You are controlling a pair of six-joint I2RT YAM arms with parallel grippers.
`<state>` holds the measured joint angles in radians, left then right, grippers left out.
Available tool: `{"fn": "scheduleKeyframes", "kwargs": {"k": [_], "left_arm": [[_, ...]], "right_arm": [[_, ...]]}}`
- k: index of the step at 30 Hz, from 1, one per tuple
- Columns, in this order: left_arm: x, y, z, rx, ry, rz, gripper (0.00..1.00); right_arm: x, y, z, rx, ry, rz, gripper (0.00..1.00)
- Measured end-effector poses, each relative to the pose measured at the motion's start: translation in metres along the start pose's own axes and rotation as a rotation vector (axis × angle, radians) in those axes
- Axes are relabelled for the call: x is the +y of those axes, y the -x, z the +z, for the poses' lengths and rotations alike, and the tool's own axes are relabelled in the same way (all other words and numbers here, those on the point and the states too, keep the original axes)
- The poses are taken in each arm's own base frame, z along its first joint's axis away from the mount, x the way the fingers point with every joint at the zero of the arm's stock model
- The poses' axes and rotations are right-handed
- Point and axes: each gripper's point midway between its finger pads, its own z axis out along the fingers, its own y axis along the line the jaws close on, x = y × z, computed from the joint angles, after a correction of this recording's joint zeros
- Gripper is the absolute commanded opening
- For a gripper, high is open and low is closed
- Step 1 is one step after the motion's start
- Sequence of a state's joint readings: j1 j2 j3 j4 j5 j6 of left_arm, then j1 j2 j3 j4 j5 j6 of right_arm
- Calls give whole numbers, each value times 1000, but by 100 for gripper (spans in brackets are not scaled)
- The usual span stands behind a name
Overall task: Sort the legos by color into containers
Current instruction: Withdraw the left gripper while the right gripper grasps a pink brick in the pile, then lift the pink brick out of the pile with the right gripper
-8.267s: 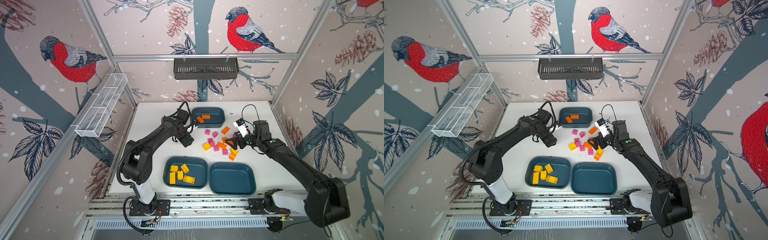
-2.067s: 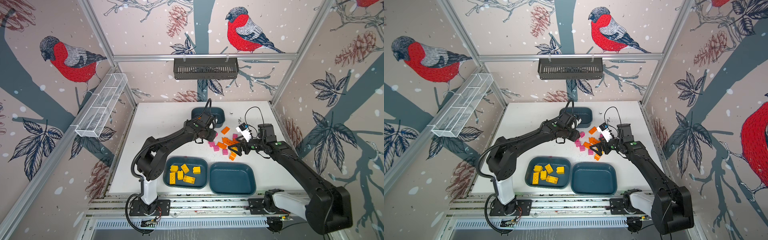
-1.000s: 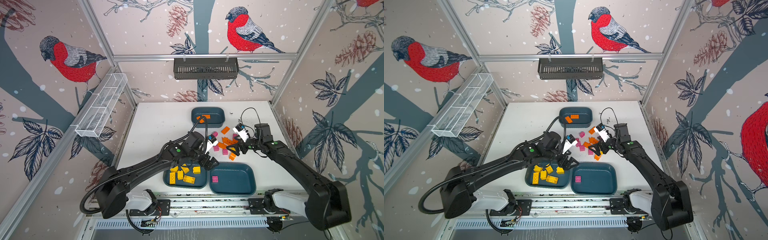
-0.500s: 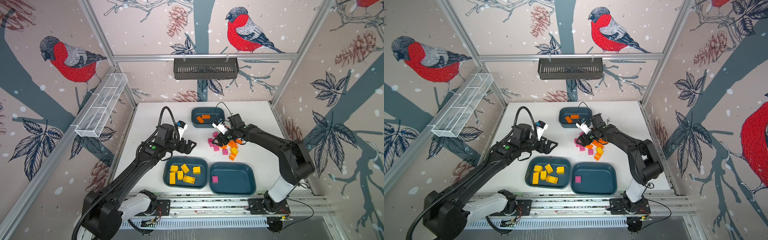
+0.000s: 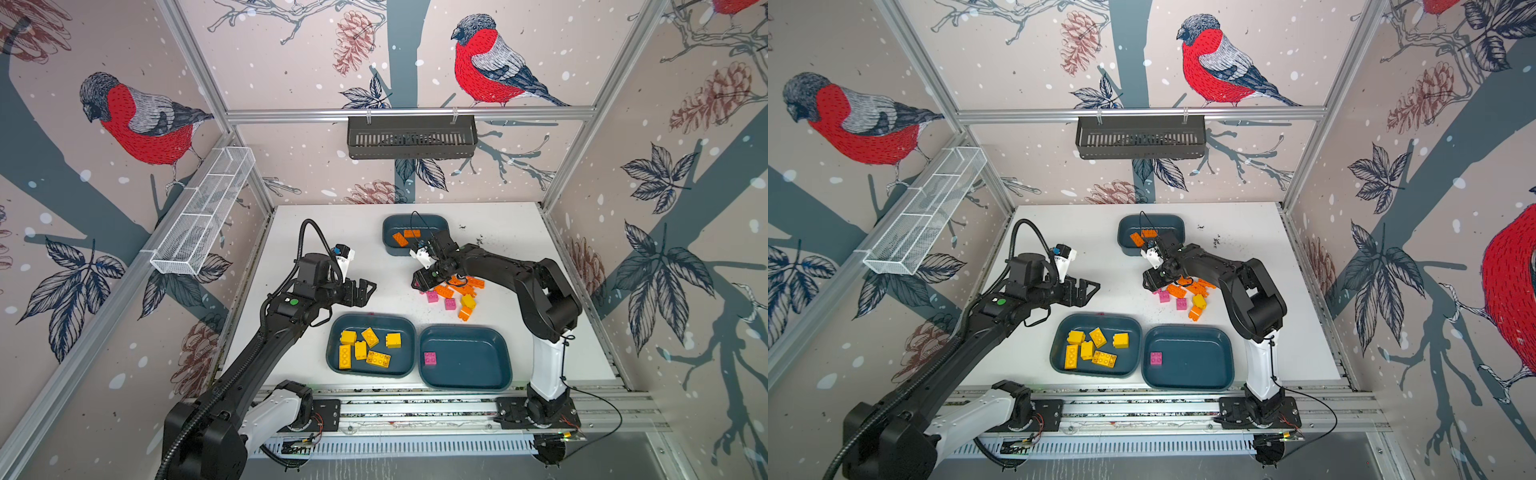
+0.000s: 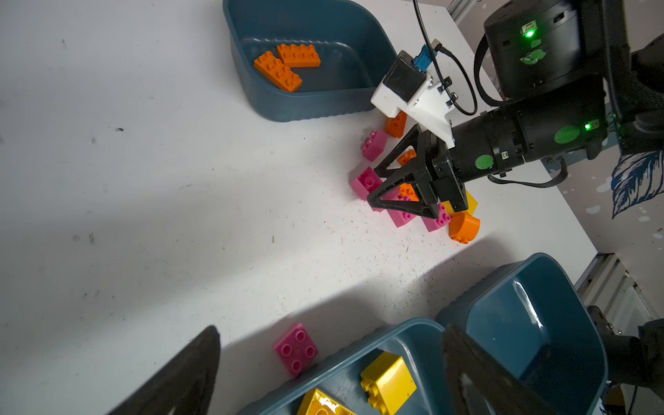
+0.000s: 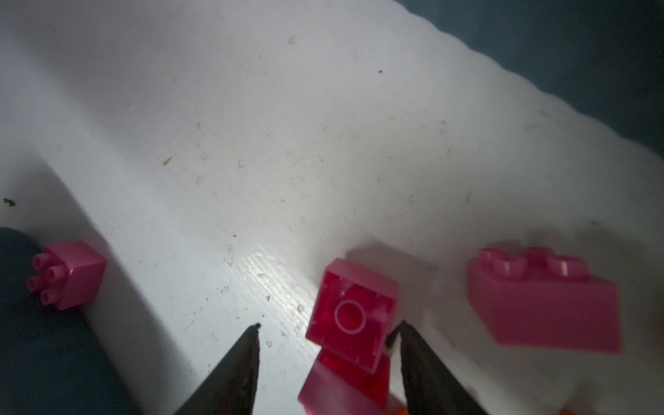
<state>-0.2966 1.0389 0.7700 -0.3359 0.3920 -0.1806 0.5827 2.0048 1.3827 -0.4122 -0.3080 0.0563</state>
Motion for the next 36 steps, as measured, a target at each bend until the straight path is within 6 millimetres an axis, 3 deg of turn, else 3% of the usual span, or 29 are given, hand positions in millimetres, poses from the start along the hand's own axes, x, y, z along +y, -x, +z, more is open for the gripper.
{"fn": "scheduleKeyframes", "kwargs": {"k": [6,20,23,27,30,36], "left_arm": [[2,-3,-1,-11,1,-7,95],[4,-7,-1,-14,3,-23,96],[4,-6,-1,-15,3,-24,96],[4,-4,-1,-24,2,-20,95],[4,-4,-1,-25,1,-19,96],[4,-4,5,-14,-10,-23,96]], "right_arm": [[-9,5,8,10,-62,19,58],[-2,0,23,57,-155,-34,30],[-2,2,22,53,-164,-42,28],[4,13,4,13,-163,-59,28],[12,23,-20,-44,-152,-90,30],[13,8,-46,-61,-135,-125,32]]}}
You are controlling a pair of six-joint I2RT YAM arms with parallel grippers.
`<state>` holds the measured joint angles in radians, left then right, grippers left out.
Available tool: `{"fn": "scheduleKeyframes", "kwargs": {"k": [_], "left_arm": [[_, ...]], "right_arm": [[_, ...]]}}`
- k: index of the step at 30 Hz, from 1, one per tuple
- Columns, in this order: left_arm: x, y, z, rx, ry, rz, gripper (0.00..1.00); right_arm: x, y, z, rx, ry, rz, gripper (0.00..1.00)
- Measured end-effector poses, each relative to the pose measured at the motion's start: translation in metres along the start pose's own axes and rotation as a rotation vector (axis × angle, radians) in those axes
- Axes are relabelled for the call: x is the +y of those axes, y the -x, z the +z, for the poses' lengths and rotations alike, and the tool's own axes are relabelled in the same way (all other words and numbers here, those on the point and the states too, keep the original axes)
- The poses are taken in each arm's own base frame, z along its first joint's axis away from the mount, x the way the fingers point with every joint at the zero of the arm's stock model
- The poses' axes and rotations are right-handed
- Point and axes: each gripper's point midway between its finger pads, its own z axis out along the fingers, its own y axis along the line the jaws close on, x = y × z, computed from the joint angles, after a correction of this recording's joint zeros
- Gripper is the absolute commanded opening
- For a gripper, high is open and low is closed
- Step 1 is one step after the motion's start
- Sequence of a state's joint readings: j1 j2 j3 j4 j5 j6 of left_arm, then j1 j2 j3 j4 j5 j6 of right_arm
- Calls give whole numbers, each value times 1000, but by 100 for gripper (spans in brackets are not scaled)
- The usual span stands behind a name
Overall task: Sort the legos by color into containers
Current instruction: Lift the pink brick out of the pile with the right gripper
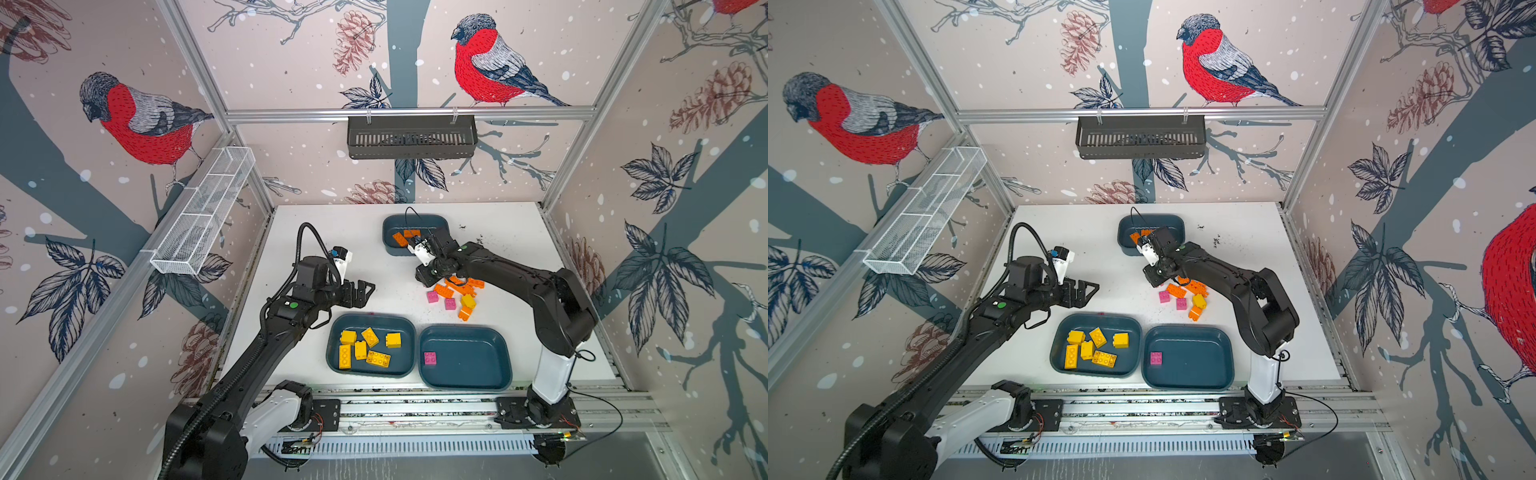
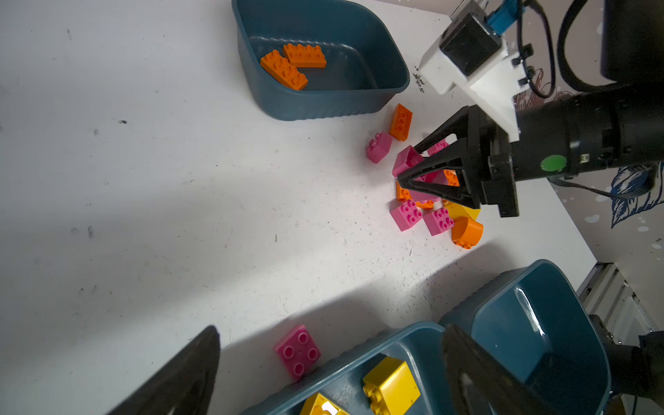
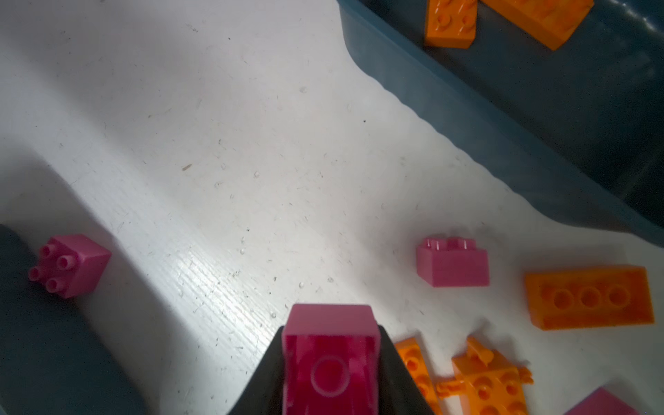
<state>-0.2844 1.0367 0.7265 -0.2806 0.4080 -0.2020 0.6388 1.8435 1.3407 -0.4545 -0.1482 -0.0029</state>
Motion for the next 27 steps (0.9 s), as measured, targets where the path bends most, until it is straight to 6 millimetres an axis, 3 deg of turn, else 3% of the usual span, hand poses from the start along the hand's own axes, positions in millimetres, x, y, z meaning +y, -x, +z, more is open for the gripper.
{"fn": "scheduleKeyframes", "kwargs": {"k": [10,21,27], "left_arm": [[-1,4,4,2,-14,5,96],[0,0,6,11,-15,14,96],[0,-3,5,18,-13,13,96]], "right_arm": [[-11,-11,-2,0,12,32,34],[-5,-10,45,54,14,8,44],[-6,-10,59,80,-22,-29,40]]}}
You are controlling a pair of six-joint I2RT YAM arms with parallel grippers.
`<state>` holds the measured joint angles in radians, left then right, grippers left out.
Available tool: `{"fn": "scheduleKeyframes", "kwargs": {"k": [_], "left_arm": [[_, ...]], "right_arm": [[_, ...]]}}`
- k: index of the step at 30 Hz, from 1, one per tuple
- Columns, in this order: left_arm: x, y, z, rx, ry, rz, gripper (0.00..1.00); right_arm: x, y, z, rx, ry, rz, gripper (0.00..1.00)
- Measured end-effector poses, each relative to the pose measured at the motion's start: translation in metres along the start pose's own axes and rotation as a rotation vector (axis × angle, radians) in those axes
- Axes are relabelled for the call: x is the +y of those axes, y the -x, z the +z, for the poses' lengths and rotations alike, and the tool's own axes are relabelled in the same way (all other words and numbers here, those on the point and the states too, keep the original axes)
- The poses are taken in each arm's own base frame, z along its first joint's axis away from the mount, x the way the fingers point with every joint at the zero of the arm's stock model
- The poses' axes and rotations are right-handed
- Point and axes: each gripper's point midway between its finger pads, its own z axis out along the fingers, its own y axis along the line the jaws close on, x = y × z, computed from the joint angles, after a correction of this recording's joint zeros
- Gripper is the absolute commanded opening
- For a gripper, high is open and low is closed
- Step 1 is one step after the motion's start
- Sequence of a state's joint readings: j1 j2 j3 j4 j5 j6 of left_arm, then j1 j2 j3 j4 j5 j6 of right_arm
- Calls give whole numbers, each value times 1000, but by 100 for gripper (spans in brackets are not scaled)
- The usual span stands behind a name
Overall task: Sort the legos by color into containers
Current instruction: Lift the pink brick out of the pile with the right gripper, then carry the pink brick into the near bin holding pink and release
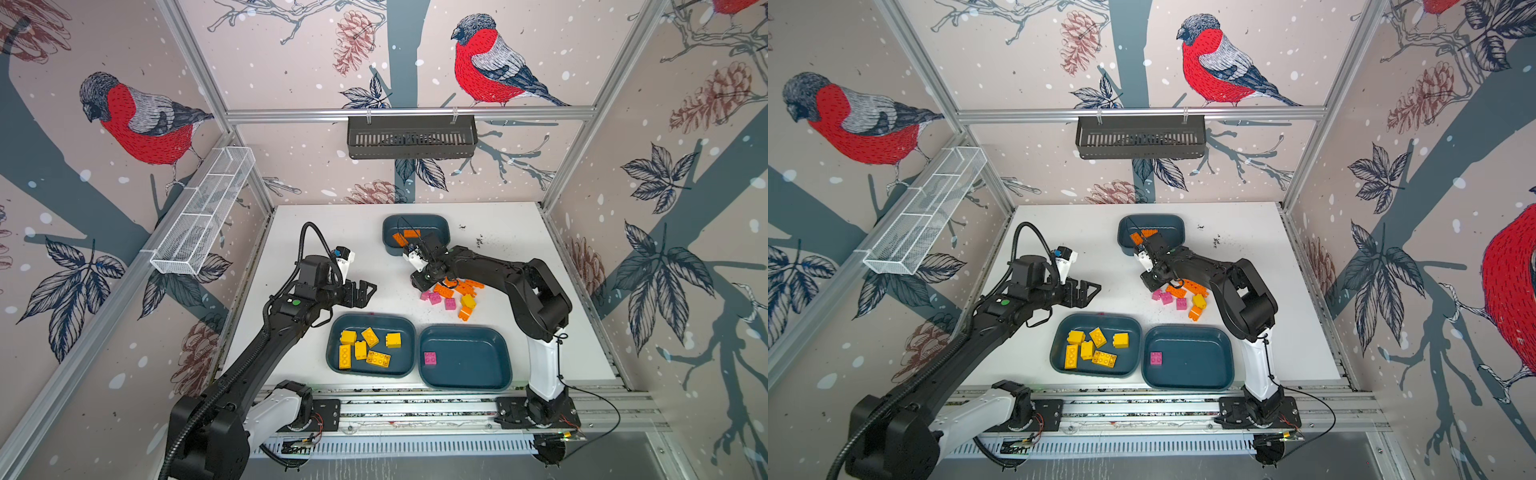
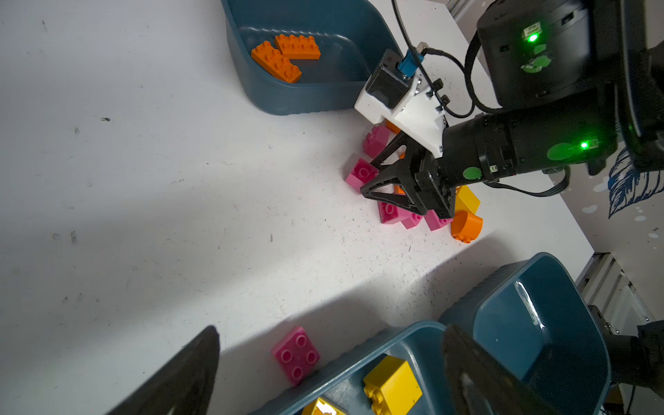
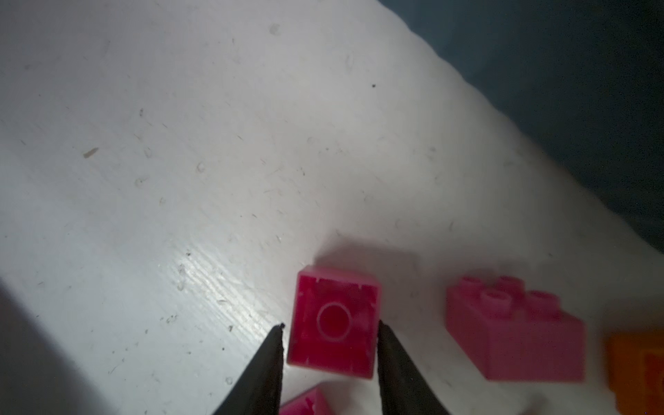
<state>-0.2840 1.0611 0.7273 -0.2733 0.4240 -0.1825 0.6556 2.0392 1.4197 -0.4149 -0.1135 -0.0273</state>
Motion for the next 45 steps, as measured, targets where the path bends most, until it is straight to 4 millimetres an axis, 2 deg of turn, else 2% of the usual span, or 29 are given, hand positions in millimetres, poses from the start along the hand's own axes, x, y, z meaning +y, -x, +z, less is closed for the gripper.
{"fn": "scheduleKeyframes", "kwargs": {"k": [2,6,12,17,21,24,27,29,32,35,40,42,45], "left_arm": [[0,0,0,0,0,0,96],[0,-1,0,1,1,0,96],[0,-1,0,0,2,4,96],[0,-1,-1,-1,2,7,96],[0,-2,-1,1,3,6,96],[0,-1,-1,-1,2,7,96],[-1,-1,-1,-3,-2,8,96],[-2,1,-2,-5,-7,7,96],[-6,5,-3,-16,-23,12,96],[-8,6,-2,-14,-36,12,96],[-11,9,-1,-20,-58,19,96],[-13,10,0,-20,-71,21,96],[-16,11,1,-13,-88,19,96]], "right_arm": [[-2,4,0,-5,-14,-5,41],[-5,8,5,-5,-31,-11,49],[-7,16,12,-3,-46,-32,51],[-8,22,16,-4,-56,-35,45],[-7,25,21,-2,-54,-39,31],[-6,25,19,-3,-54,-40,26],[-5,27,7,-7,-54,-44,25],[-3,33,-13,-40,-56,-49,25],[5,34,-53,-100,-35,-78,25],[21,13,-89,-128,27,-144,25],[58,-52,-136,-111,177,-272,25],[72,-78,-146,-104,227,-318,25],[90,-123,-146,-45,292,-379,25]]}}
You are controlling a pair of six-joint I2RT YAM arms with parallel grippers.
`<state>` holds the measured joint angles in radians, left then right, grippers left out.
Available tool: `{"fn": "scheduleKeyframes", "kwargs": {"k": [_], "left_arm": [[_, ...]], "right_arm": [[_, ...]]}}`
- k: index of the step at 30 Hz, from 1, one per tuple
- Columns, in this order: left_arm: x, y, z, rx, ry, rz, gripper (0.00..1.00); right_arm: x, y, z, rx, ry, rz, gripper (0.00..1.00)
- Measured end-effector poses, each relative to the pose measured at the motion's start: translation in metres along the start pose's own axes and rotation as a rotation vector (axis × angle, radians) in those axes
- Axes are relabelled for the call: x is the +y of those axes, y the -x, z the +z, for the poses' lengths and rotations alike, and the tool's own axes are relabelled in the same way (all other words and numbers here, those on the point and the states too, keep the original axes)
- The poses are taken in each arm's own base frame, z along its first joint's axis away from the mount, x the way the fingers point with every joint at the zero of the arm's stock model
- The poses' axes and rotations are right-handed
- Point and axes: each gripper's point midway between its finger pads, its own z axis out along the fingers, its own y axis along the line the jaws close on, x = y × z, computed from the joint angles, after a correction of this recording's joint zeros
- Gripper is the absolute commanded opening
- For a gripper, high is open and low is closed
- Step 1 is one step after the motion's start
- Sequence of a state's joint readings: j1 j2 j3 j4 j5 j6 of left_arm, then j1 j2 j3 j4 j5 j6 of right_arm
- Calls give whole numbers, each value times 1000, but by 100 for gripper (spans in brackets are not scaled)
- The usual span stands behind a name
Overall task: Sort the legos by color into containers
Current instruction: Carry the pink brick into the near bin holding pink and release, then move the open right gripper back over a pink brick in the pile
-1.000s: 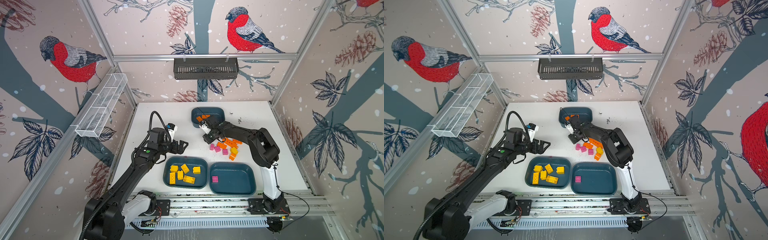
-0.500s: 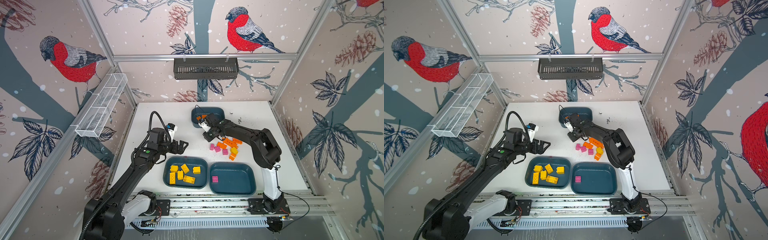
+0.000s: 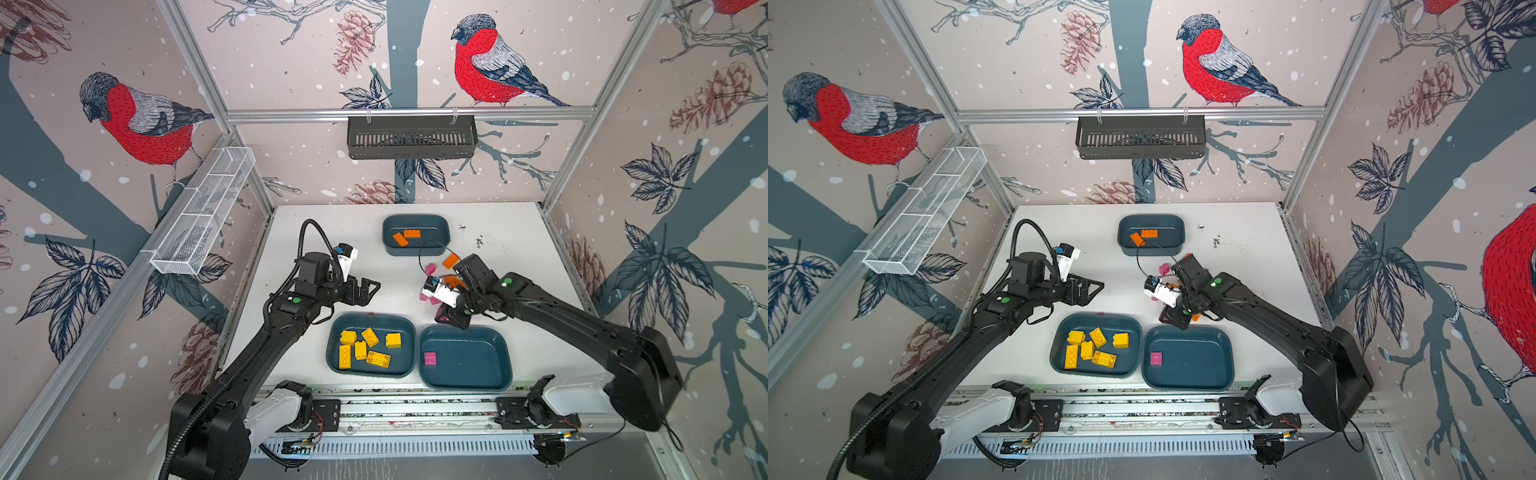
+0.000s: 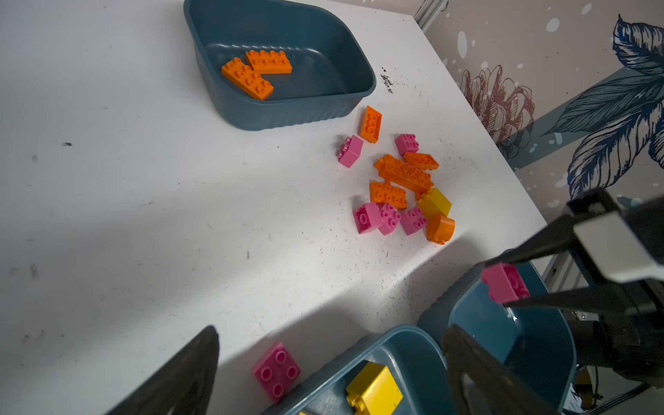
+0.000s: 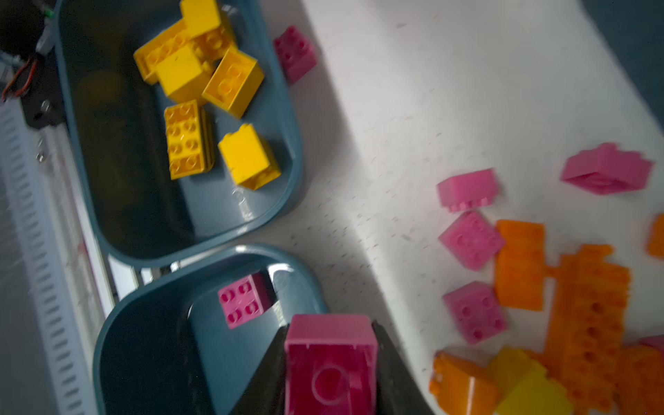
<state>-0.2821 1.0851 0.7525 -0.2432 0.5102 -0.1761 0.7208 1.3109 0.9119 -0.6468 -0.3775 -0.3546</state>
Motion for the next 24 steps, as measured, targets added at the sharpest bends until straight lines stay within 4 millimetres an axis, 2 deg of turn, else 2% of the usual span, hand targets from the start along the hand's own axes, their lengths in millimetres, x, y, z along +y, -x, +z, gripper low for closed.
{"fn": "scheduleKeyframes", "kwargs": {"k": [3,6,8,10,13,16,19,22,24], "left_arm": [[-2,2,1,-1,-16,3,96],[-5,7,1,-10,-25,9,96],[-7,7,1,-10,-34,17,96],[-7,7,1,-9,-40,23,96],[-8,7,1,-9,-41,28,96],[-8,8,0,-10,-41,30,96],[-9,8,-1,-14,-41,36,96],[-8,9,-1,-16,-40,38,96],[-8,9,-1,-17,-39,38,96]], "right_arm": [[18,-24,10,49,44,-47,27],[24,-28,20,76,59,-97,31],[27,-30,29,96,66,-130,45],[29,-39,37,129,72,-149,64],[27,-34,35,118,57,-172,74],[14,-12,19,44,19,-158,77],[-9,12,-3,-57,-35,-96,77],[-37,23,-16,-125,-93,-2,77],[-54,29,-16,-135,-123,41,76]]}}
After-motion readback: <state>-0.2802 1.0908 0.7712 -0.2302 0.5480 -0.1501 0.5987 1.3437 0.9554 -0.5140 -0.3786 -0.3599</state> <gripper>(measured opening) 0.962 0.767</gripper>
